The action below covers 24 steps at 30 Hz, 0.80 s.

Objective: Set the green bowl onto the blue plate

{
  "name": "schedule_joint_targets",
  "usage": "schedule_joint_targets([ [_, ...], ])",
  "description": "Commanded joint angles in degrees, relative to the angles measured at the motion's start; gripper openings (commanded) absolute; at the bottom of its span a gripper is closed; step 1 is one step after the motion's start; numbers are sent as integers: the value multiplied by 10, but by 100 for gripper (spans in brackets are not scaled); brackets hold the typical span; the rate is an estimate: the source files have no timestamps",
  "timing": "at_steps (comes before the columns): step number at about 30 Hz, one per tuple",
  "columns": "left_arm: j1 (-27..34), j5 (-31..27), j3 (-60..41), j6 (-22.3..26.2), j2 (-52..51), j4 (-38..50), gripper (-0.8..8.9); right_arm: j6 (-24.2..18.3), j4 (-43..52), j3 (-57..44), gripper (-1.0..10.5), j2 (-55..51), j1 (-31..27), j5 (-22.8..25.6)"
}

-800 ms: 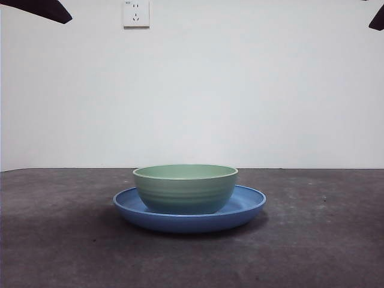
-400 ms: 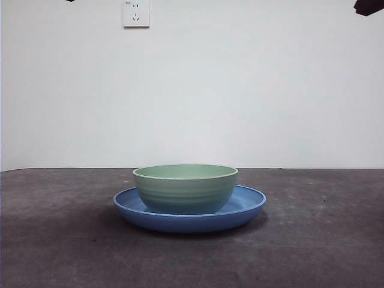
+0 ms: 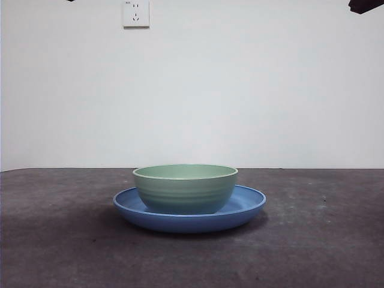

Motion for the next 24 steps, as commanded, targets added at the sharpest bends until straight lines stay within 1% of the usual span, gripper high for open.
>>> schedule_joint_targets([
  [1, -3, 2, 4, 7, 3, 9, 19, -6, 5, 7, 8, 4, 3, -1],
  [3, -2, 2, 4, 7, -1, 11, 18, -6, 5, 7, 8, 4, 3, -1],
  [4, 2, -7, 4, 8, -8, 15, 18, -6, 5, 7, 8, 4, 3, -1],
  [7, 32, -69, 3, 35, -40, 46, 19, -6, 5, 7, 8, 4, 3, -1],
  [9, 69, -101, -7, 36, -71, 107, 19, -6, 5, 7, 8, 4, 3, -1],
  [12, 137, -128, -49, 43, -132, 242, 19, -6, 5, 7, 8, 4, 3, -1],
  [15, 204, -179, -120, 51, -205, 374, 19, -6, 5, 7, 8, 4, 3, -1],
  [17, 236, -221, -167, 52, -250, 429, 19, -6, 5, 7, 8, 4, 3, -1],
  [20, 273, -268, -234, 52, -310, 466, 19, -6, 5, 7, 8, 4, 3, -1],
  [22, 290, -285, -275, 52, -341, 474, 19, -6, 5, 7, 8, 4, 3, -1],
  [24, 303, -290, -315, 52, -367, 473, 19, -6, 5, 7, 8, 4, 3, -1],
])
